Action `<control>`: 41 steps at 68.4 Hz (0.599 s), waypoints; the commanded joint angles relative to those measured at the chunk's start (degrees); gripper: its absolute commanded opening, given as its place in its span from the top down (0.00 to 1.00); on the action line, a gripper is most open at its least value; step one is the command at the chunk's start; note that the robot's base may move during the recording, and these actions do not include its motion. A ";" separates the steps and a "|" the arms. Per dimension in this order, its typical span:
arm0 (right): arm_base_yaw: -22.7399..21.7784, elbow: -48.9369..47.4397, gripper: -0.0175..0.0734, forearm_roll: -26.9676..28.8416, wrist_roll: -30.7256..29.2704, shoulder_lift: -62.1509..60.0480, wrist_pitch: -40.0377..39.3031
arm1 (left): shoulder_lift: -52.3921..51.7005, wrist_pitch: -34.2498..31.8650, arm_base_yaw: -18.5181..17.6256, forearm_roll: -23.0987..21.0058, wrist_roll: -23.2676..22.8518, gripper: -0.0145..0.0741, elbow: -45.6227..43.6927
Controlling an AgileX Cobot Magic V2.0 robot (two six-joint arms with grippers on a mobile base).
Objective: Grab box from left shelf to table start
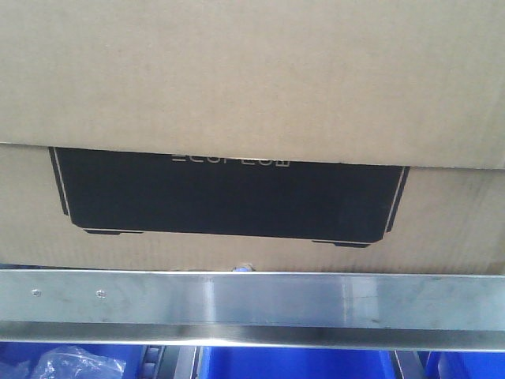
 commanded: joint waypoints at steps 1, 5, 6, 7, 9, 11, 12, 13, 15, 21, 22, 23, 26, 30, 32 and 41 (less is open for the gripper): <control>-0.01 0.13 0.74 0.00 -0.16 -0.54 -5.35 | -0.82 -5.01 -0.27 0.07 0.12 0.94 -0.24; -0.01 0.13 0.74 0.00 -0.16 -0.54 -5.35 | -0.82 -5.01 -0.27 0.07 0.12 0.94 -0.24; -0.01 0.13 0.74 0.00 -0.16 -0.54 -5.35 | -0.82 -5.01 -0.27 0.07 0.12 0.94 -0.24; -0.01 0.13 0.74 0.00 -0.16 -0.54 -5.35 | -0.82 -5.01 -0.27 0.07 0.12 0.94 -0.24; -0.01 0.13 0.74 0.00 -0.16 -0.54 -5.35 | -0.82 -5.01 -0.27 0.07 0.12 0.94 -0.24; -0.01 0.13 0.74 0.00 -0.16 -0.54 -5.35 | -0.82 -5.01 -0.27 0.07 0.12 0.94 -0.24; -0.01 0.13 0.74 0.00 -0.16 -0.54 -5.35 | -0.82 -5.01 -0.27 0.07 0.12 0.94 -0.24; -0.01 0.13 0.74 0.00 -0.16 -0.54 -5.35 | -0.82 -5.01 -0.27 0.07 0.12 0.94 -0.24; -0.01 0.13 0.74 0.00 -0.16 -0.54 -5.35 | -0.82 -5.01 -0.27 0.07 0.12 0.94 -0.24; -0.01 0.13 0.74 0.00 -0.16 -0.54 -5.35 | -0.82 -5.01 -0.27 0.19 0.12 0.94 -0.24; -0.01 0.13 0.74 0.00 -0.16 -0.54 -5.35 | -0.82 -5.01 -0.27 0.19 0.12 0.94 -0.24; -0.01 0.13 0.74 0.00 -0.16 -0.54 -5.35 | -0.82 -5.01 -0.27 0.19 0.12 0.94 -0.24; -0.01 0.13 0.74 0.00 -0.16 -0.54 -5.35 | -0.82 -5.04 -0.27 0.19 0.12 0.94 -0.24; -0.01 0.13 0.74 0.00 -0.16 -0.54 -5.35 | -0.82 -5.29 -0.27 0.08 0.12 0.94 -0.24; -0.01 0.13 0.74 0.00 -0.16 -0.54 -5.35 | -0.82 -5.41 -0.27 0.08 0.12 0.94 -0.24; -0.01 0.13 0.74 0.00 -0.16 -0.54 -5.35 | -0.82 -7.33 -0.27 0.08 0.12 0.94 -0.24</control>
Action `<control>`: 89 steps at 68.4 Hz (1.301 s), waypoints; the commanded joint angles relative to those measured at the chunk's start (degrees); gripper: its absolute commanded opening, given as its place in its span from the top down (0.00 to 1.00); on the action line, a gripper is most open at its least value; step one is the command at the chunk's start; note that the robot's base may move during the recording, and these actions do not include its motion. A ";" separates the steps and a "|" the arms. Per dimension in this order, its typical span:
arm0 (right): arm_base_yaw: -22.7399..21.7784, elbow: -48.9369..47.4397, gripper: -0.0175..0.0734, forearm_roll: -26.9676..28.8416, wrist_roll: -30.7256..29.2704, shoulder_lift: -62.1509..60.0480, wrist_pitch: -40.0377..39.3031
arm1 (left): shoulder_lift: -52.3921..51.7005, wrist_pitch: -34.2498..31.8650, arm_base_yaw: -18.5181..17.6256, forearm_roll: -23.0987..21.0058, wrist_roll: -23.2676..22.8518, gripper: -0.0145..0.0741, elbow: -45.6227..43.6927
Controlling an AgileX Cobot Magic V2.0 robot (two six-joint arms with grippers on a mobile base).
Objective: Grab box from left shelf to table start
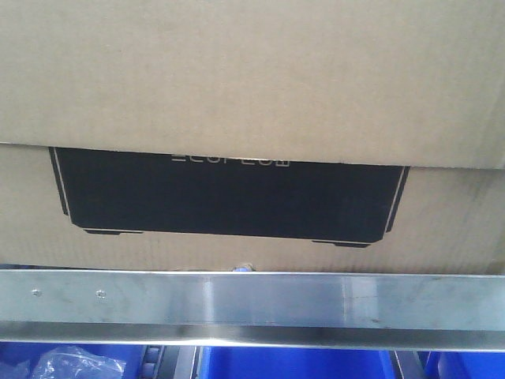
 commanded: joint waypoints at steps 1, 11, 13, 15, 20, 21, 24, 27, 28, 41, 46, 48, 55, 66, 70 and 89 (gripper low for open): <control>-0.01 0.13 0.74 0.00 -0.16 -0.54 -5.35 | -0.82 -6.89 -0.27 0.08 0.12 0.94 -0.24; -0.01 0.13 0.74 0.00 -0.16 -0.54 -5.40 | -0.82 -12.81 -0.27 0.31 0.12 0.94 -0.24; -0.01 0.13 0.74 0.00 -0.16 -0.54 -5.40 | -0.82 -14.10 -0.27 0.21 0.12 0.94 -0.24; -0.01 0.13 0.74 0.00 -0.16 -0.54 -5.40 | -0.82 -15.27 -0.27 -0.40 0.01 0.94 -0.35; -0.01 0.13 0.74 0.00 -0.16 -0.54 -5.40 | -0.82 -18.47 -0.27 -3.21 -0.07 0.94 -0.92; -0.01 0.13 0.74 0.00 -0.16 -0.54 -5.40 | -0.82 -18.61 -0.27 -3.61 -0.07 0.94 -1.13; -0.01 0.13 0.74 0.00 -0.16 -0.54 -5.40 | -0.82 -18.84 -0.27 -4.12 -0.07 0.94 -2.06; -0.01 0.13 0.74 0.00 -0.16 -0.54 -5.40 | -0.82 -18.52 -0.27 -4.75 -0.07 0.94 -3.34; -0.01 0.13 0.74 0.00 -0.16 -0.54 -5.40 | -0.82 -18.26 -0.27 -4.90 -0.07 0.94 -4.15; -0.01 0.13 0.74 0.00 -0.16 -0.54 -5.40 | 1.21 -7.27 -0.27 -4.67 -0.07 0.89 -14.09; -0.01 0.13 0.74 0.00 -0.16 -0.54 -5.40 | 2.84 -5.42 -0.27 -4.67 -0.07 0.76 -17.04; -0.01 0.13 0.74 0.00 -0.16 -0.54 -5.40 | 3.44 -5.42 -0.27 -4.67 -0.07 0.69 -17.82; -0.01 0.13 0.74 0.00 -0.16 -0.54 -5.40 | 5.98 -4.59 -0.27 -4.67 -0.07 0.48 -20.20; -0.01 0.13 0.74 0.00 -0.16 -0.54 -5.40 | 11.10 -2.16 -0.27 -4.67 0.09 0.49 -26.91; -0.01 0.13 0.74 0.00 -0.16 -0.54 -5.40 | 13.57 0.19 -0.27 -4.67 0.09 0.50 -30.53; -0.01 0.13 0.74 0.00 -0.16 -0.54 -5.45 | 31.81 26.91 -5.22 -5.12 0.09 0.50 -53.91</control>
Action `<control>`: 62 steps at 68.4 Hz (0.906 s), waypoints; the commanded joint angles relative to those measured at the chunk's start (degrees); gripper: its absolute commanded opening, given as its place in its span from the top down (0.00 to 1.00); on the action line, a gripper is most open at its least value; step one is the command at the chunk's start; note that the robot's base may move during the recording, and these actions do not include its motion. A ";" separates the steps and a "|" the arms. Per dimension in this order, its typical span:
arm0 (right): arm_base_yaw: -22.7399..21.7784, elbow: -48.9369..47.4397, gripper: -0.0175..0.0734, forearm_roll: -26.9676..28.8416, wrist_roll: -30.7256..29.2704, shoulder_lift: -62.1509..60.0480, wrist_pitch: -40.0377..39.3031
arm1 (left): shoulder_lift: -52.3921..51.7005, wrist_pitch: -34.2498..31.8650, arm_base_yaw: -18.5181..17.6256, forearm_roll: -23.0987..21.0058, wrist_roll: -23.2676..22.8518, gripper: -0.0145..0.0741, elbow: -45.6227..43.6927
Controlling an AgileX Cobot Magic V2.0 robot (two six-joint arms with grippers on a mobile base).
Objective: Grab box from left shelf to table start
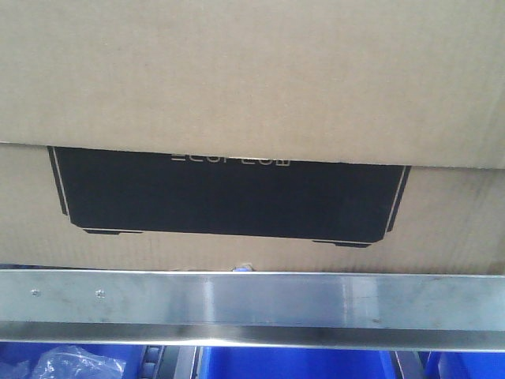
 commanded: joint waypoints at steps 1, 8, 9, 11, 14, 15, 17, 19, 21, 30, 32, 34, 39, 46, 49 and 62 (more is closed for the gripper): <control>-0.01 0.13 0.74 0.00 -0.16 -0.54 -5.45 | 6.18 4.23 -3.43 -0.56 0.09 0.50 -7.30; -0.01 0.13 0.74 0.00 -0.16 -0.54 -5.45 | 12.44 7.30 -8.25 -0.56 0.09 0.50 -12.60; -0.01 0.13 0.74 0.00 -0.16 -0.54 -5.45 | 13.62 7.41 -9.03 -0.56 0.09 0.50 -13.45; -0.01 0.13 0.74 0.00 -0.16 -0.54 -5.45 | 15.09 7.67 -9.90 -0.56 0.09 0.50 -14.51; -0.01 0.13 0.74 0.00 -0.16 -0.54 -5.45 | 17.62 7.91 -10.94 -0.56 0.09 0.50 -16.32; -0.01 0.13 0.74 0.00 -0.16 -0.54 -5.45 | 18.37 7.93 -11.10 -0.56 0.09 0.50 -16.85; -0.01 0.13 0.74 0.00 -0.16 -0.54 -5.45 | 19.86 8.41 -11.21 -0.56 0.09 0.50 -17.95; -0.01 0.13 0.74 0.00 -0.16 -0.54 -5.45 | 21.70 9.09 -11.21 -0.56 0.09 0.50 -19.48; -0.01 0.13 0.74 0.00 -0.16 -0.54 -5.45 | 23.24 9.72 -11.05 -0.56 -0.28 0.50 -20.79; -0.01 0.13 0.74 0.00 -0.16 -0.54 -5.45 | 30.93 15.18 -10.07 -0.56 -0.76 0.50 -27.81; -0.01 0.13 0.74 0.00 -0.16 -0.54 -5.45 | 32.54 16.59 -9.79 -0.56 -1.15 0.50 -29.15; -0.01 0.13 0.74 0.00 -0.16 -0.54 -5.45 | 34.09 18.23 -9.48 -0.56 -1.79 0.50 -30.43; -0.01 0.13 0.74 0.00 -0.16 -0.54 -5.45 | 38.12 21.15 -8.56 -0.45 -2.06 0.50 -33.63; -0.01 0.13 0.74 0.00 -0.16 -0.54 -5.45 | 42.86 24.26 -7.25 -0.56 -2.09 0.50 -36.70; -0.01 0.13 0.74 0.00 -0.16 -0.54 -5.59 | 44.51 24.83 -6.87 -0.56 -2.09 0.50 -37.55; -0.01 0.13 0.74 0.00 -0.16 -0.54 -9.93 | 48.95 25.10 -6.74 -0.56 -2.09 0.50 -38.70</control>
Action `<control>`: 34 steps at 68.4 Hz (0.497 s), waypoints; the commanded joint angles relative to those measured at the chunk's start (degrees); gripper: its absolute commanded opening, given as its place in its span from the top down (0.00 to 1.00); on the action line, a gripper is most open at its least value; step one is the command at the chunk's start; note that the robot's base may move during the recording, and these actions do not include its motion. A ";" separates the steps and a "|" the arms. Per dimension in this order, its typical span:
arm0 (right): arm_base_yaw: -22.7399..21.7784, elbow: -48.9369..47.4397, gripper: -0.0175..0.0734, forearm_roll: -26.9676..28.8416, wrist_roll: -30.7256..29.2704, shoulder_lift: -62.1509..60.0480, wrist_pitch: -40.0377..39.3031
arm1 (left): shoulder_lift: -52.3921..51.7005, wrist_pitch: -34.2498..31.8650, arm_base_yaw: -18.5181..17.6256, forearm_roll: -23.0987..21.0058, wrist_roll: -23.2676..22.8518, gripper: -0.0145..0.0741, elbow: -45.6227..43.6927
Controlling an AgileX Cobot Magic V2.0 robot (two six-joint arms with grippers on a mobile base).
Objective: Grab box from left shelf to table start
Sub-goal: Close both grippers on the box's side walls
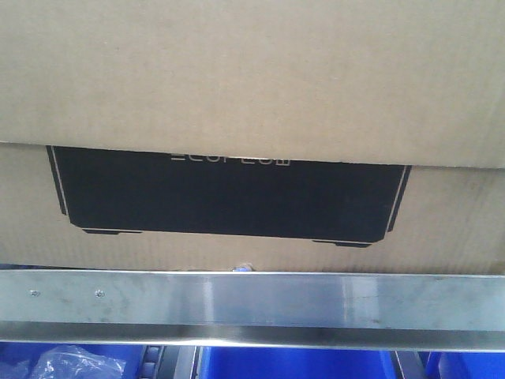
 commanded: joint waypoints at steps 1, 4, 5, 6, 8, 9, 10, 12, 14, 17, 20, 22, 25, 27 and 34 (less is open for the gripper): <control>-0.01 0.13 0.74 0.00 -0.16 -0.54 -8.44 | 0.12 -2.40 0.07 -0.08 -0.56 0.50 -2.24; -0.01 0.12 0.74 0.00 -0.16 -0.54 -10.12 | 0.72 -2.40 0.07 -0.08 -0.56 0.50 -2.24; -0.01 0.12 0.74 0.00 -0.16 -0.54 -10.62 | 0.94 -2.29 0.07 -0.08 -0.56 0.50 -2.24; -0.01 0.07 0.74 0.00 -0.16 -0.54 -11.10 | 0.96 -2.28 0.07 -0.08 -0.56 0.50 -2.24; -0.01 0.02 0.74 0.00 -0.16 -0.54 -11.96 | 1.07 -2.18 0.07 -0.08 -0.56 0.50 -2.24; -0.01 -0.05 0.74 0.00 -0.16 -0.54 -12.31 | 1.35 -2.20 0.07 -0.08 -0.56 0.50 -2.24; -0.01 -0.14 0.74 0.07 -0.16 -0.54 -12.56 | 1.37 -2.16 0.07 -0.08 -0.56 0.50 -2.24; -0.01 -0.54 0.74 0.12 -0.16 -0.54 -12.59 | 1.37 -2.06 0.07 -0.08 -0.56 0.50 -2.24; -0.01 -1.14 0.74 0.17 -0.16 -0.54 -12.39 | 1.46 -2.06 0.07 -0.08 -0.56 0.50 -2.24; -0.01 -2.33 0.74 0.19 -0.16 -0.54 -11.71 | 1.46 -2.06 0.07 -0.08 -0.56 0.50 -2.24; -0.01 -4.16 0.73 0.19 -0.16 -0.54 -10.32 | 1.46 -2.06 0.07 -0.08 -0.56 0.50 -2.24; -0.01 -5.69 0.70 0.19 -0.16 -0.54 -9.17 | 1.46 -2.06 0.07 -0.08 -0.56 0.50 -2.24; -0.01 -7.69 0.64 0.19 -0.16 -0.54 -7.49 | 1.46 -1.95 0.07 -0.08 -0.56 0.50 -2.24; -0.01 -9.09 0.57 0.19 -0.16 -0.54 -6.25 | 1.46 -1.95 0.07 -0.08 -0.56 0.50 -2.24; -0.01 -14.34 0.28 0.19 -0.16 -0.18 -1.27 | 1.46 -1.95 0.07 -0.08 -0.56 0.50 -2.24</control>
